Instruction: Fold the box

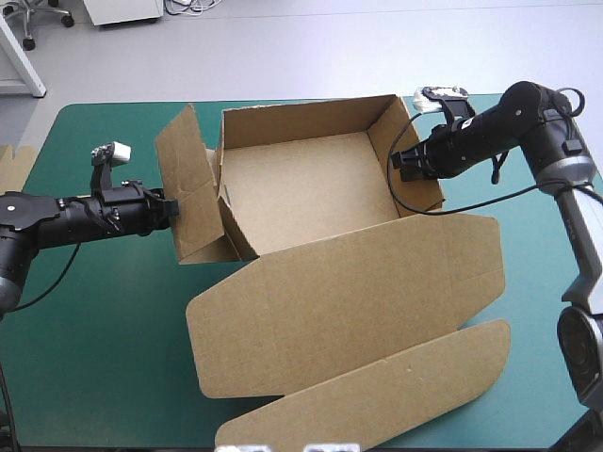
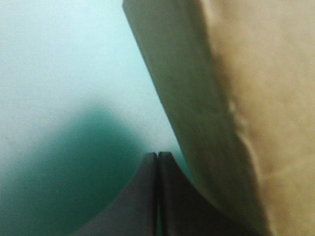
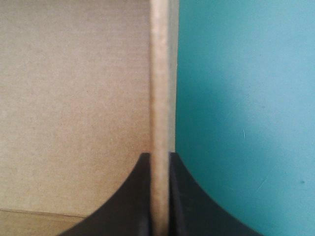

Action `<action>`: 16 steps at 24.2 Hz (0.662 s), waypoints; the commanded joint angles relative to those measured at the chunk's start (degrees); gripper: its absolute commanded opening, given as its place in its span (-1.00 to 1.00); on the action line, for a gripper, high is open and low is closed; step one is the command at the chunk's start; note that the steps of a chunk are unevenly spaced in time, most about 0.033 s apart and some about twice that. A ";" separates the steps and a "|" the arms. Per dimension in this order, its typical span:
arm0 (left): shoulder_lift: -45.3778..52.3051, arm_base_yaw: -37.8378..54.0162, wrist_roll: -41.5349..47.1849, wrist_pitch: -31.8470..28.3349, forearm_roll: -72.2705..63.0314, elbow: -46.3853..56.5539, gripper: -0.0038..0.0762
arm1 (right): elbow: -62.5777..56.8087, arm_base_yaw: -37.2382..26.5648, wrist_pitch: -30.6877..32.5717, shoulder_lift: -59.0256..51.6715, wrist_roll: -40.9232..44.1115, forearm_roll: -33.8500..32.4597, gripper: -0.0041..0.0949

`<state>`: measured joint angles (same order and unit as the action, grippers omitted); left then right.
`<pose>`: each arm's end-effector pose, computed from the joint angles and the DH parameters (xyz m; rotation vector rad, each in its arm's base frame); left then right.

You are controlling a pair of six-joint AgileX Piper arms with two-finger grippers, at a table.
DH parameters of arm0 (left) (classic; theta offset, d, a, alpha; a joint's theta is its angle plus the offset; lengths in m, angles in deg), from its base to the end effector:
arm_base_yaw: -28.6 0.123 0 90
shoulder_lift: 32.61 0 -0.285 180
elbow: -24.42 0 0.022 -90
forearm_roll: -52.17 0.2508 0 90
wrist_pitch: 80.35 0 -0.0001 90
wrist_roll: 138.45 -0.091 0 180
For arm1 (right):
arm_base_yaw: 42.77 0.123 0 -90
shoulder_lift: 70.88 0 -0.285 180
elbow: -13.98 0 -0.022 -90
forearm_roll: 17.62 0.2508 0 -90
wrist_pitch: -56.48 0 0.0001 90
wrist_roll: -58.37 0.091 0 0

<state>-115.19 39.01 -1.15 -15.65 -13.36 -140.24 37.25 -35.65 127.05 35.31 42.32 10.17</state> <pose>0.2578 -0.0288 0.3537 0.2143 2.1844 -1.0568 0.3572 0.0850 0.3778 -0.4500 2.5469 0.6039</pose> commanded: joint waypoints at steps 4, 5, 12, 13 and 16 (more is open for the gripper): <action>1.91 -0.38 -0.45 2.31 -8.90 -2.15 -0.93 | 1.41 0.02 -1.81 -1.83 1.20 1.51 -0.95; 1.91 -0.38 -1.02 2.70 -9.04 -2.76 -0.93 | 1.41 0.13 -1.81 -1.77 1.20 1.02 -0.95; 1.91 -2.07 -0.89 1.59 -9.68 -5.80 -0.93 | 1.41 1.60 -2.29 -1.24 1.55 -0.19 -0.95; 1.91 -2.04 -0.89 1.31 -9.68 -5.80 -0.93 | 1.41 1.83 -2.37 -1.18 1.55 -0.03 -0.95; 1.91 -2.04 -0.89 1.00 -8.85 -5.80 -0.91 | 1.41 2.29 -2.37 -1.10 2.08 -0.85 -0.95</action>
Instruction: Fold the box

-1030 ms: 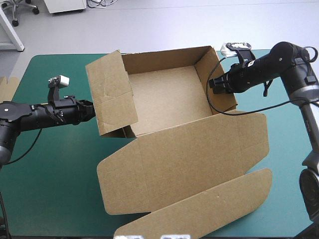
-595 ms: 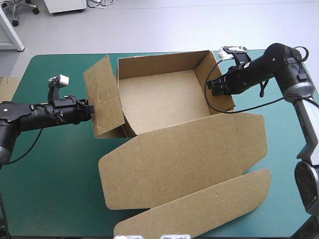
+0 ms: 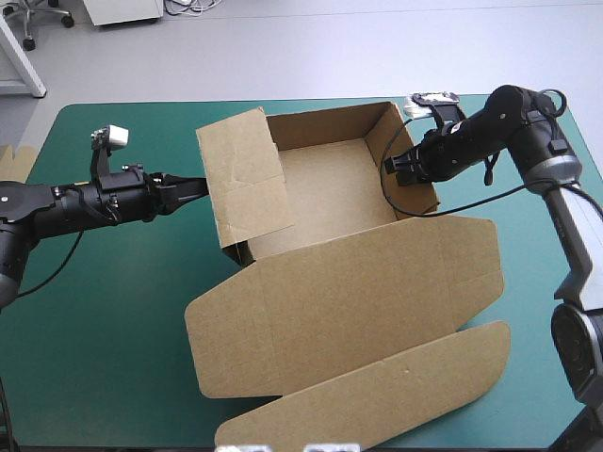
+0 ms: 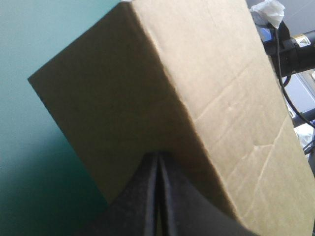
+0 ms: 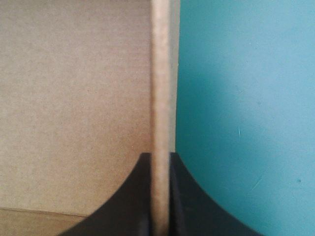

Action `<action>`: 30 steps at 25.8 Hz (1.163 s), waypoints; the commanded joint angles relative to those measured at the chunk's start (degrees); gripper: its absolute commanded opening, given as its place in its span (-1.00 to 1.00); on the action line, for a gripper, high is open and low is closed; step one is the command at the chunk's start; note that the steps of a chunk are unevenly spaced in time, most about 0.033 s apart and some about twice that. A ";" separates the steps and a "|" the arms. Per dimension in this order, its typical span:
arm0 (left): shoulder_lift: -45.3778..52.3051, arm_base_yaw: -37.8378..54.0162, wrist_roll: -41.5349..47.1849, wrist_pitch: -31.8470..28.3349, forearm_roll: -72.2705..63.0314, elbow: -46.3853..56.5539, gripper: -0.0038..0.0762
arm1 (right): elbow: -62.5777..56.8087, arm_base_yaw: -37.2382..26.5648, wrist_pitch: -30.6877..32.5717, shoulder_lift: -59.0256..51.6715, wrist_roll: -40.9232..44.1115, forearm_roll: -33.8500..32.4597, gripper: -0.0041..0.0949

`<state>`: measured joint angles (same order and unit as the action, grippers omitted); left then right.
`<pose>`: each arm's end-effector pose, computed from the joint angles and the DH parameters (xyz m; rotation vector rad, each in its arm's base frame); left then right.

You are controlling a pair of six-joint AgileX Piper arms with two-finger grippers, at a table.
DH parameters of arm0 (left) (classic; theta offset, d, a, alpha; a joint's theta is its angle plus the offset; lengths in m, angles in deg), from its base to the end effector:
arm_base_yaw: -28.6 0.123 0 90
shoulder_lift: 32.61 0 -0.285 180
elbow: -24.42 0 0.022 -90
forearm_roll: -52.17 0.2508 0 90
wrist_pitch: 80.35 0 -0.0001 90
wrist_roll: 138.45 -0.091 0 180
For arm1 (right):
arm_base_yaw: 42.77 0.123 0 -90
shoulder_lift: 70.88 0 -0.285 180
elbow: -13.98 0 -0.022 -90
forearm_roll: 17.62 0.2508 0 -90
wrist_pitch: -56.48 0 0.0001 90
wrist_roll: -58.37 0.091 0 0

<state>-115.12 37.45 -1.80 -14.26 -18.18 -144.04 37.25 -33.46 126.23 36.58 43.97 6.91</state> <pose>0.2584 -0.0391 0.3793 0.2713 2.0762 -1.1275 0.3613 0.0952 0.3680 -0.4663 2.5791 0.5525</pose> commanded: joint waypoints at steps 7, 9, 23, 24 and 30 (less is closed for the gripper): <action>1.84 -0.48 -0.24 -0.03 -6.07 -2.28 -0.15 | 1.41 0.10 -1.43 -2.16 0.59 2.41 -0.95; 1.73 -0.48 -0.24 -0.03 -6.07 -2.28 -0.14 | 1.41 0.10 -1.43 -2.07 0.59 2.41 -0.95; -0.05 -4.32 0.20 -0.70 -7.40 -2.28 0.27 | 1.41 0.10 -0.99 -2.07 0.69 2.41 -0.95; -0.05 -4.32 0.10 -0.70 -7.51 -2.28 0.27 | 1.41 0.10 -0.99 -2.07 0.69 2.41 -0.95; -0.05 -4.32 0.31 -2.02 -8.01 -2.28 0.28 | 1.41 0.10 -0.99 -2.07 0.80 2.41 -0.95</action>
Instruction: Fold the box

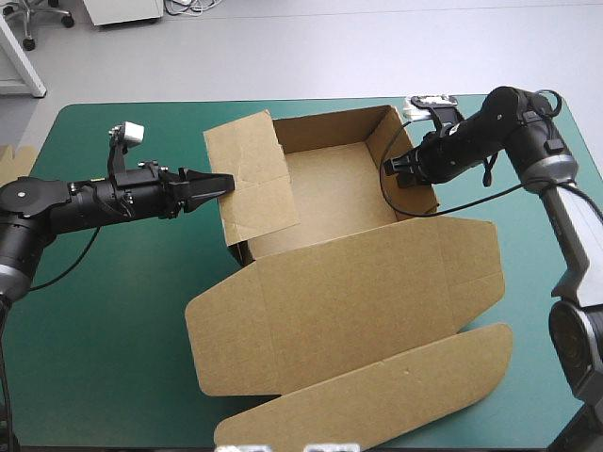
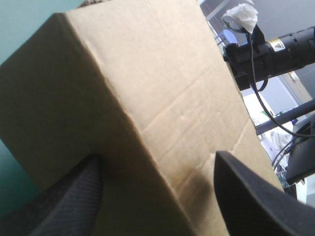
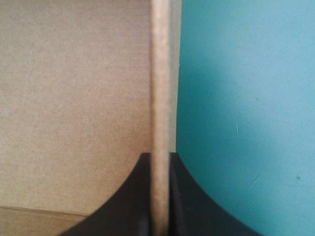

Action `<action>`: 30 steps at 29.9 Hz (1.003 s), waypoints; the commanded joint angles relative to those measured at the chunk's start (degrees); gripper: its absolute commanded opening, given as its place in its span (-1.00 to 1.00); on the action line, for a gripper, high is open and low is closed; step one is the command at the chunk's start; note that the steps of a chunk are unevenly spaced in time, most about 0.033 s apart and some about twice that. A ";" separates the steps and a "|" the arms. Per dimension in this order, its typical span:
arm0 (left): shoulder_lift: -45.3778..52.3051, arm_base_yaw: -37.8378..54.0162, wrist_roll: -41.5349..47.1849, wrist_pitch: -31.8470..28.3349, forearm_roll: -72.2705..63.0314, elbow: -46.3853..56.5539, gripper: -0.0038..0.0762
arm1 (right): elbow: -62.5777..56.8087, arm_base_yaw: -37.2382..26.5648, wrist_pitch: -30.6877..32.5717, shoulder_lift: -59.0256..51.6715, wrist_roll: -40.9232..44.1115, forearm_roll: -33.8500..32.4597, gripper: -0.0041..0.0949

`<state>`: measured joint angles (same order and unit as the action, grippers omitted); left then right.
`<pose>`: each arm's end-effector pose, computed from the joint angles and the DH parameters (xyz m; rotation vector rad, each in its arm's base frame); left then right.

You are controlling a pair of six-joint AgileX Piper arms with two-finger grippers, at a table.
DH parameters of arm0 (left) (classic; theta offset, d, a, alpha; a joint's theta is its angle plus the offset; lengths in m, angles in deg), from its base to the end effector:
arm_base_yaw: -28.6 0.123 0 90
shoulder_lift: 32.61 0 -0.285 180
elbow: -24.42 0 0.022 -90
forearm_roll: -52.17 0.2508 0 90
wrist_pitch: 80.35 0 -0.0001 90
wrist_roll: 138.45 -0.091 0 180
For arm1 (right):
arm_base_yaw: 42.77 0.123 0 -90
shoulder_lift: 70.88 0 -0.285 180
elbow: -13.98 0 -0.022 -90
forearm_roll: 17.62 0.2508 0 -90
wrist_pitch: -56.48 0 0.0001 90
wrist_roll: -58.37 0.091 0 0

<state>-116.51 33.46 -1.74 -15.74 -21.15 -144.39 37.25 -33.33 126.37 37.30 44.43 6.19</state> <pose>0.2639 -0.0566 0.3791 0.2873 2.0514 -1.2049 0.3641 0.0955 0.3628 -0.4618 2.5996 0.5417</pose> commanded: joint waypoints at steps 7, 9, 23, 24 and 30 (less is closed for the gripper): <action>1.33 -0.83 1.24 -1.84 -5.35 -1.92 0.31 | 1.41 -0.03 -1.13 -2.80 0.44 3.03 -0.95; 1.33 -1.71 1.24 -3.17 -5.09 -1.92 0.31 | 1.41 0.37 -1.13 -2.80 0.84 2.62 -0.94; 1.33 -12.70 12.28 -15.44 13.72 -6.18 0.31 | 1.41 5.08 -2.36 -2.80 5.17 -4.74 -0.94; 1.33 -13.68 13.63 -16.66 15.53 -6.54 0.31 | 1.41 5.20 -2.39 -2.80 5.42 -4.85 -0.94; 0.69 -17.96 23.47 -19.84 28.06 -6.80 0.30 | 1.41 6.04 -2.81 -2.80 6.23 -5.66 -0.94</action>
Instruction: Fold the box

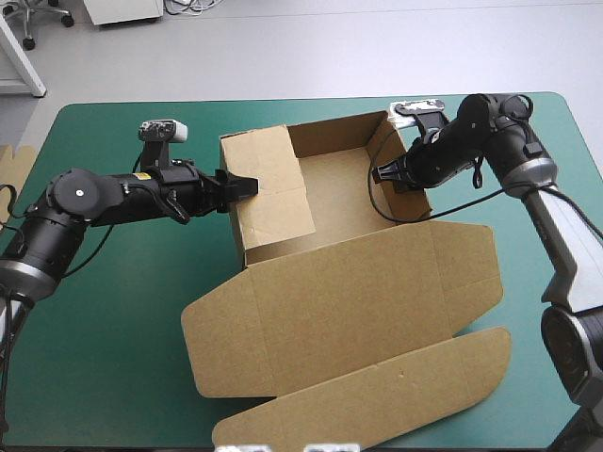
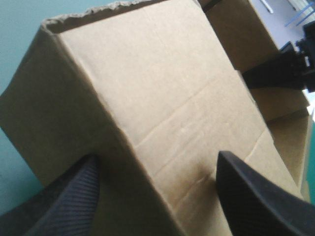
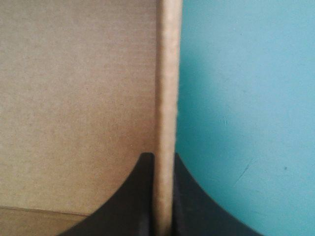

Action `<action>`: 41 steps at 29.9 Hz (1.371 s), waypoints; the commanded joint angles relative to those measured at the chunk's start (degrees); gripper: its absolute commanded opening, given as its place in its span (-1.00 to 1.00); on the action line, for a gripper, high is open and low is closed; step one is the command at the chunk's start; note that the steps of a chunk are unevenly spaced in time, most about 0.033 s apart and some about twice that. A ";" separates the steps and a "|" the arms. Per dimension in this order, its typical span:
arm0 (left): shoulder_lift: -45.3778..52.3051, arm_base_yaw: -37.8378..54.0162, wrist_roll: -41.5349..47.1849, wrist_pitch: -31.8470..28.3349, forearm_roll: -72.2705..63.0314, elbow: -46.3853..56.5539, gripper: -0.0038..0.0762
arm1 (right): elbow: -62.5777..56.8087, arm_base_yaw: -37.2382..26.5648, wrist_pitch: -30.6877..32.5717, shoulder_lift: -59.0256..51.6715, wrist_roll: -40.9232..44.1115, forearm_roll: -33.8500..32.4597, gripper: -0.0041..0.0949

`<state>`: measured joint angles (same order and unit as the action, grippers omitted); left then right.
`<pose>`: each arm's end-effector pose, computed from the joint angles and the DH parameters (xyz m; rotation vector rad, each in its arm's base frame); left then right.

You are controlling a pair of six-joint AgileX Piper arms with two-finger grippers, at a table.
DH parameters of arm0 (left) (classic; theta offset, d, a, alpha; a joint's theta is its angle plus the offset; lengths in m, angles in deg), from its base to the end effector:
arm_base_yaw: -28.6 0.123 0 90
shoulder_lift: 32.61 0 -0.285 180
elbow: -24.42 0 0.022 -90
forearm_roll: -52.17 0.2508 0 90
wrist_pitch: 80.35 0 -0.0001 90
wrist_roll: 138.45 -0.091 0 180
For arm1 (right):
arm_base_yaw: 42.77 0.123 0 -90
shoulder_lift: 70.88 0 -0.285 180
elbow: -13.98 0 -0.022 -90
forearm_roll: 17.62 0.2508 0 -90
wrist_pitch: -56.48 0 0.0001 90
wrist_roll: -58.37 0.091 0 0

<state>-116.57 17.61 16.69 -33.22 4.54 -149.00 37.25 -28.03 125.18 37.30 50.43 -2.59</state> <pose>0.2678 -0.1023 0.3805 0.3087 2.1972 -0.8519 0.3589 0.1172 0.3593 -0.4754 2.6300 0.3950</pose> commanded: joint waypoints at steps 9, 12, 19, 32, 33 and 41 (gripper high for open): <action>-1.10 -4.79 16.33 -5.60 13.57 -3.13 0.29 | 1.41 1.85 -3.01 -2.80 2.73 0.48 -0.94; -1.98 -4.92 18.70 -6.05 15.67 -3.13 0.22 | 1.41 3.32 -4.97 -2.80 3.92 -1.27 -0.94; -3.86 -6.77 25.23 -10.19 24.71 -3.13 0.22 | 1.41 5.54 -7.20 -2.80 6.28 -2.04 -0.94; -7.84 -7.41 41.90 -10.98 43.33 -6.26 0.22 | 1.53 10.20 -9.75 -2.80 12.77 -8.69 -0.94; -7.96 -7.41 42.48 -10.49 44.00 -6.26 0.22 | 1.53 10.31 -10.01 -2.80 13.35 -9.06 -0.94; -8.94 -7.41 46.06 -6.47 50.25 -6.26 0.13 | 1.61 10.53 -9.43 -2.80 17.18 -11.90 -0.94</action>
<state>-127.43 10.54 61.82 -38.51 52.64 -153.42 36.83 -17.34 117.84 37.52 66.04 -13.88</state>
